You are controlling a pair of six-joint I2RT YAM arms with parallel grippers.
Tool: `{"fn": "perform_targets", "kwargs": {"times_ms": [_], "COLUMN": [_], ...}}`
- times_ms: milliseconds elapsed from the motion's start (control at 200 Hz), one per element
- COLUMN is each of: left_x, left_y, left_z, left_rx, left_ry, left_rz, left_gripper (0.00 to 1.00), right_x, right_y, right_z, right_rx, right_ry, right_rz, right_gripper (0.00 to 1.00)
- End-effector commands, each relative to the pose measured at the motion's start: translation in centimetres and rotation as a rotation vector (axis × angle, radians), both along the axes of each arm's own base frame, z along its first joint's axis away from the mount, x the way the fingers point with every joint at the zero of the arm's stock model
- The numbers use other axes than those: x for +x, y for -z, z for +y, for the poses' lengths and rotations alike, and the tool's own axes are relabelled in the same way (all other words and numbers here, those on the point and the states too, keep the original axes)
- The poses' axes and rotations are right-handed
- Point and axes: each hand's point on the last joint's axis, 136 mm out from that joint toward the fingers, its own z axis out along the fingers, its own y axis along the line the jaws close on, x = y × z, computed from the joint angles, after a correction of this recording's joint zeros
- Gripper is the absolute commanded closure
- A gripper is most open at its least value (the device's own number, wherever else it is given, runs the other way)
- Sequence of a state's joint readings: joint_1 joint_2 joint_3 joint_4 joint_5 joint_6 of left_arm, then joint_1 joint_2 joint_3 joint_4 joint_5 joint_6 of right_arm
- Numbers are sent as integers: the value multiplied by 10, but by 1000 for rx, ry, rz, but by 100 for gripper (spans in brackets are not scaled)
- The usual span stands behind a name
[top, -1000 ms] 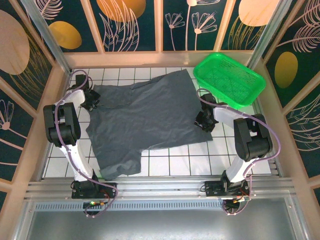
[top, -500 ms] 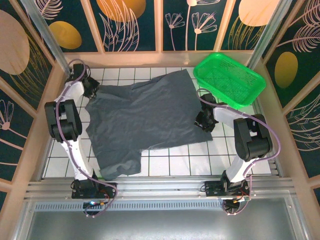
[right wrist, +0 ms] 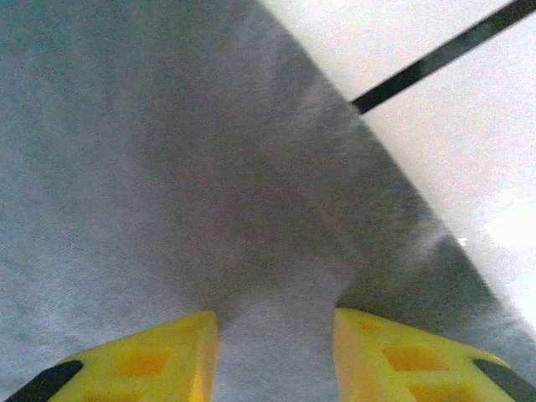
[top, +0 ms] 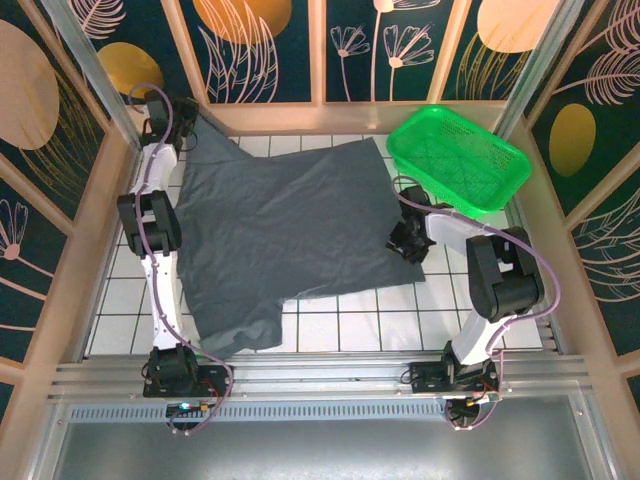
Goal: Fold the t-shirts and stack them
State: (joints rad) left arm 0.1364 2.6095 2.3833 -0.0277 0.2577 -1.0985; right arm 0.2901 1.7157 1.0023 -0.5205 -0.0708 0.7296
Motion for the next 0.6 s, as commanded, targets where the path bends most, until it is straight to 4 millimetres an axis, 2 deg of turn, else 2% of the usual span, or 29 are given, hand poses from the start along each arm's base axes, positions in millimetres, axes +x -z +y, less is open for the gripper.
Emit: {"fn": "perform_targets", "kwargs": {"times_ms": [0,95,135,180,250,300,360,370,445,591], "left_x": [3,-22,-38,-59,-95,-124,-163,-172,-214,-271], "left_y": [-51,-69,-69,-67,-50,-27,8,19,49,103], "left_z": [-12,-25,-28,-32,-41,-46,-52,-52,-56,-71], "left_rx": [-17,68,104,129,135,130,109,105,87,32], "left_ry": [49,52,44,26,27,28,38,40,51,115], "left_rz": [-123,-67,-22,32,133,239,376,406,500,664], "left_gripper": [31,32,34,36,40,45,51,51,55,57], "right_x": [7,13,16,19,23,28,31,33,40,58], "right_y": [-13,-26,-33,-41,-53,-61,-66,-67,-69,-68], "right_z": [9,9,8,7,6,8,13,14,25,48], "right_rx": [-6,-14,-24,-34,-46,-51,-52,-49,-26,23], "right_ry": [-44,-52,-53,-55,-67,-87,-118,-127,-172,-235], "right_rz": [-11,-45,-63,-86,-125,-157,-184,-190,-217,-254], "right_gripper": [51,49,49,48,48,48,48,48,50,52]}}
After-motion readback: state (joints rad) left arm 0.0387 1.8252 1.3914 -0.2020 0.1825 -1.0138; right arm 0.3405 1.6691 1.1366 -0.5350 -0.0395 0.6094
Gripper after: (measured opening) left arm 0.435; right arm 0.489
